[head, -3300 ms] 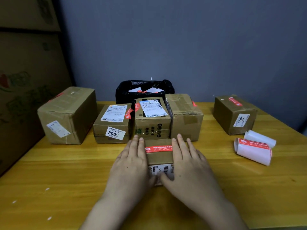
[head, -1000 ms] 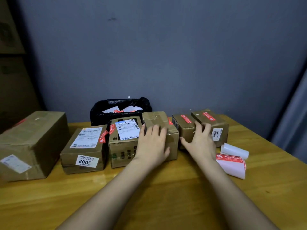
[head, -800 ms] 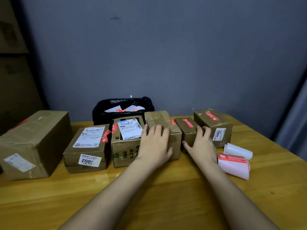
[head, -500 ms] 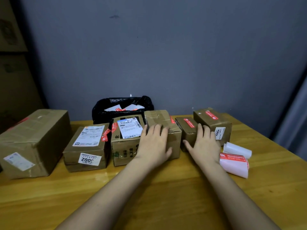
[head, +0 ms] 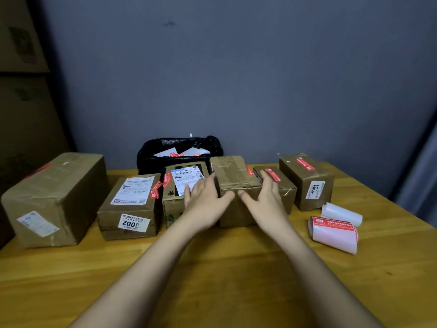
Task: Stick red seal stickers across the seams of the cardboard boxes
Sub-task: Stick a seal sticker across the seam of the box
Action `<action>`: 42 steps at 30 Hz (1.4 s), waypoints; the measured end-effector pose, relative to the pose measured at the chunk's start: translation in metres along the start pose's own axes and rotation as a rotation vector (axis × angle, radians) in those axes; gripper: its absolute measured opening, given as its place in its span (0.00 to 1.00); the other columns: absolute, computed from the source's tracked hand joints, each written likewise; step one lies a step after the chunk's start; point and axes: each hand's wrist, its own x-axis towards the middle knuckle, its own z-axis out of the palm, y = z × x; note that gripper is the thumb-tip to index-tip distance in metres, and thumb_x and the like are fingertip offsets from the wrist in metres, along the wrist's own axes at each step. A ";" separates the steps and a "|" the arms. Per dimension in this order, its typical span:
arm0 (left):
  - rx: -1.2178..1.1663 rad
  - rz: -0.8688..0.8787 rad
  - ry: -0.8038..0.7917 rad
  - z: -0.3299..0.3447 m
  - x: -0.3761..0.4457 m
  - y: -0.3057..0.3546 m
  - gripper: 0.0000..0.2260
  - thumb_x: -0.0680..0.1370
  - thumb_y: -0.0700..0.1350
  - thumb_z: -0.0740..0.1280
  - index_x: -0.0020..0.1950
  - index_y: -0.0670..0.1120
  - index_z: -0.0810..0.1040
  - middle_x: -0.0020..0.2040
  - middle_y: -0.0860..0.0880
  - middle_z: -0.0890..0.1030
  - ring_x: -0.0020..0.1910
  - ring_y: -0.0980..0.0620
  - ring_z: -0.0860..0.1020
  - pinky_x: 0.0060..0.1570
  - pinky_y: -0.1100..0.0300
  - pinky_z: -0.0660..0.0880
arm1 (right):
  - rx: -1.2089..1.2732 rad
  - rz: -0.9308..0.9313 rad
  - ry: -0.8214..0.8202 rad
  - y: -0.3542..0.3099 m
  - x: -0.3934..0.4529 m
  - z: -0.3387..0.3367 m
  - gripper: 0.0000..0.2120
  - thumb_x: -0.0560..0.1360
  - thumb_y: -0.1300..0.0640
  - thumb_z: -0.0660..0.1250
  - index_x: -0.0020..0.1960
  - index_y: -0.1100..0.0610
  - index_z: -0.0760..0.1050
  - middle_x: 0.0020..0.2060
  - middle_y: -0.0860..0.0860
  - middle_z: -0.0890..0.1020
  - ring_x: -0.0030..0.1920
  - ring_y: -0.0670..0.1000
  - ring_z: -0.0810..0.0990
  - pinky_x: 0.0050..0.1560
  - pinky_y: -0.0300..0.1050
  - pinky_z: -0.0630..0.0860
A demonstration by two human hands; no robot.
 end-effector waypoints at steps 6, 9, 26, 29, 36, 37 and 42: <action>-0.058 -0.011 -0.003 -0.002 -0.003 0.006 0.24 0.80 0.51 0.52 0.76 0.49 0.58 0.74 0.49 0.66 0.76 0.54 0.55 0.73 0.51 0.32 | -0.091 -0.005 0.123 -0.009 -0.008 0.027 0.45 0.72 0.41 0.69 0.78 0.53 0.47 0.77 0.52 0.51 0.75 0.58 0.56 0.68 0.55 0.62; -0.113 -0.014 -0.017 -0.003 -0.002 0.010 0.23 0.80 0.50 0.51 0.76 0.49 0.58 0.74 0.50 0.66 0.75 0.54 0.57 0.73 0.51 0.32 | -0.117 0.040 0.167 -0.010 -0.007 0.038 0.46 0.70 0.40 0.69 0.78 0.51 0.47 0.77 0.51 0.49 0.75 0.58 0.55 0.68 0.56 0.63; -0.666 0.027 -0.010 -0.016 -0.015 0.020 0.14 0.82 0.48 0.58 0.68 0.52 0.68 0.62 0.52 0.74 0.60 0.58 0.72 0.58 0.68 0.68 | 0.024 -0.119 0.514 0.006 -0.017 0.015 0.46 0.63 0.51 0.77 0.75 0.59 0.59 0.69 0.55 0.62 0.70 0.56 0.62 0.70 0.57 0.64; -0.766 0.048 0.068 -0.022 -0.013 0.022 0.12 0.81 0.48 0.61 0.64 0.50 0.69 0.62 0.50 0.74 0.59 0.57 0.74 0.56 0.70 0.71 | 0.036 -0.231 0.540 0.010 -0.026 -0.007 0.48 0.64 0.53 0.76 0.76 0.58 0.56 0.72 0.54 0.59 0.73 0.51 0.58 0.72 0.56 0.63; -0.847 0.003 0.138 -0.050 -0.019 0.027 0.23 0.81 0.57 0.56 0.74 0.51 0.61 0.70 0.53 0.67 0.60 0.55 0.73 0.45 0.65 0.67 | 0.027 -0.517 0.456 0.003 -0.043 -0.035 0.49 0.64 0.46 0.71 0.77 0.60 0.51 0.76 0.54 0.51 0.77 0.50 0.50 0.75 0.37 0.52; -0.868 0.015 0.155 -0.057 -0.021 0.026 0.22 0.81 0.58 0.54 0.73 0.52 0.63 0.68 0.56 0.69 0.61 0.57 0.72 0.51 0.63 0.67 | 0.017 -0.551 0.437 0.002 -0.044 -0.037 0.50 0.64 0.47 0.72 0.77 0.61 0.50 0.77 0.55 0.50 0.77 0.51 0.50 0.75 0.37 0.52; -1.145 -0.065 0.168 -0.083 -0.028 0.008 0.22 0.79 0.63 0.53 0.57 0.51 0.78 0.56 0.50 0.82 0.53 0.48 0.82 0.54 0.50 0.78 | -0.129 -0.671 0.311 -0.005 -0.035 -0.047 0.60 0.61 0.53 0.80 0.78 0.57 0.41 0.78 0.54 0.44 0.78 0.48 0.45 0.75 0.37 0.45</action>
